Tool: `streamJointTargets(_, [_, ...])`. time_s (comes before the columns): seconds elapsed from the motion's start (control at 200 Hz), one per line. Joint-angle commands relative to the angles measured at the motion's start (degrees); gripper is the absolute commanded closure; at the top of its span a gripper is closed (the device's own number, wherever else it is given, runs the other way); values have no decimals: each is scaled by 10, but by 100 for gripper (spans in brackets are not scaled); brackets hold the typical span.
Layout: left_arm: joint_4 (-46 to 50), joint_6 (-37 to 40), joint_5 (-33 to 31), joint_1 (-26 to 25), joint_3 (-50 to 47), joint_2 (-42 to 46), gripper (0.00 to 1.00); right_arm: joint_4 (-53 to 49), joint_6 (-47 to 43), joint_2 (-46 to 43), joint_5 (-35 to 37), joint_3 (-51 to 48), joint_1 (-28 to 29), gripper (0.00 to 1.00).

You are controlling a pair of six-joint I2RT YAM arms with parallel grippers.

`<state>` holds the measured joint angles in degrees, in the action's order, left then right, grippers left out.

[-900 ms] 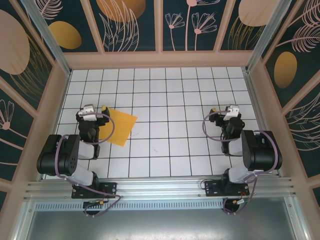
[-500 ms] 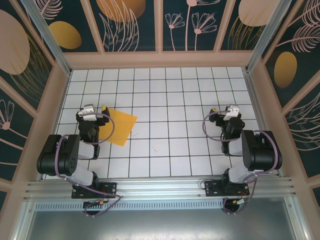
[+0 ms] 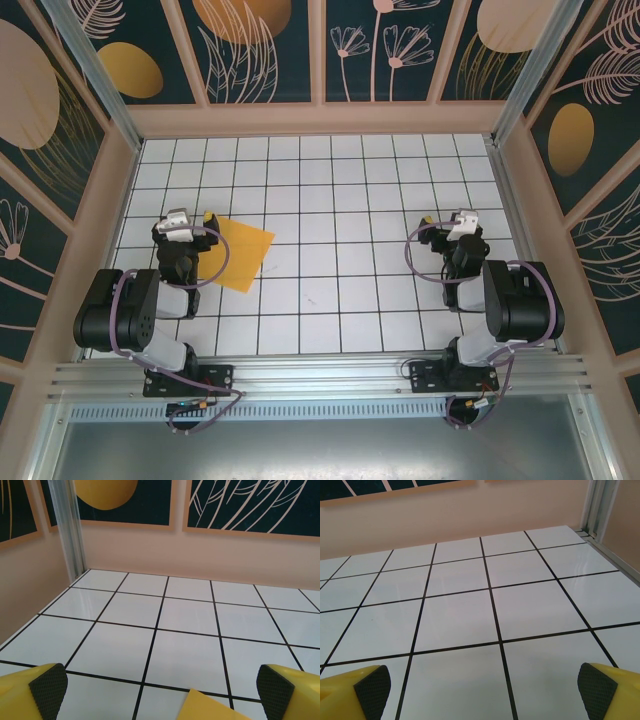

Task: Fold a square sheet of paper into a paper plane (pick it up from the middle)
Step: Move the square sheet of paper to the center of the table.

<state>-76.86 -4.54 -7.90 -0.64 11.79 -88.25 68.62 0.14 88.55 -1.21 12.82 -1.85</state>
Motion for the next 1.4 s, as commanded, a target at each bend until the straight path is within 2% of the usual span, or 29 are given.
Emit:
streamJointTargets(0.0, [-14, 6, 8, 0, 2, 0, 1, 25, 6, -2, -7, 8, -3, 1])
streamJointTargets(0.605, [-14, 7, 7, 0, 2, 0, 1, 25, 6, -2, -7, 8, -3, 1])
streamJointTargets(0.841, [-96, 16, 41, 0, -44, 3, 1, 27, 5, -2, -6, 8, -3, 1])
streamJointTargets(0.941, [-131, 9, 24, 0, -61, 5, 1, 20, 2, -3, -20, 9, -3, 1])
streamJointTargets(1.046, [-126, 9, 21, 0, -75, 42, 1, 17, -2, -11, -20, 8, -1, 1])
streamJointTargets(1.136, [-73, -7, -9, 0, -83, 111, 1, -35, -7, -46, -6, 23, 8, 1])
streamJointTargets(1.161, [-35, -17, -14, 0, -77, 133, 1, -75, -4, -64, -5, 36, 7, 1])
streamJointTargets(1.266, [192, -73, -33, 0, -9, 238, 1, -354, 45, -108, 6, 153, 3, 1])
streamJointTargets(1.326, [278, -102, -39, 0, 30, 273, 1, -451, 86, -123, -4, 202, 3, 1])
streamJointTargets(1.396, [350, -135, -27, 0, 67, 307, 1, -519, 142, -147, -38, 241, 4, 1])
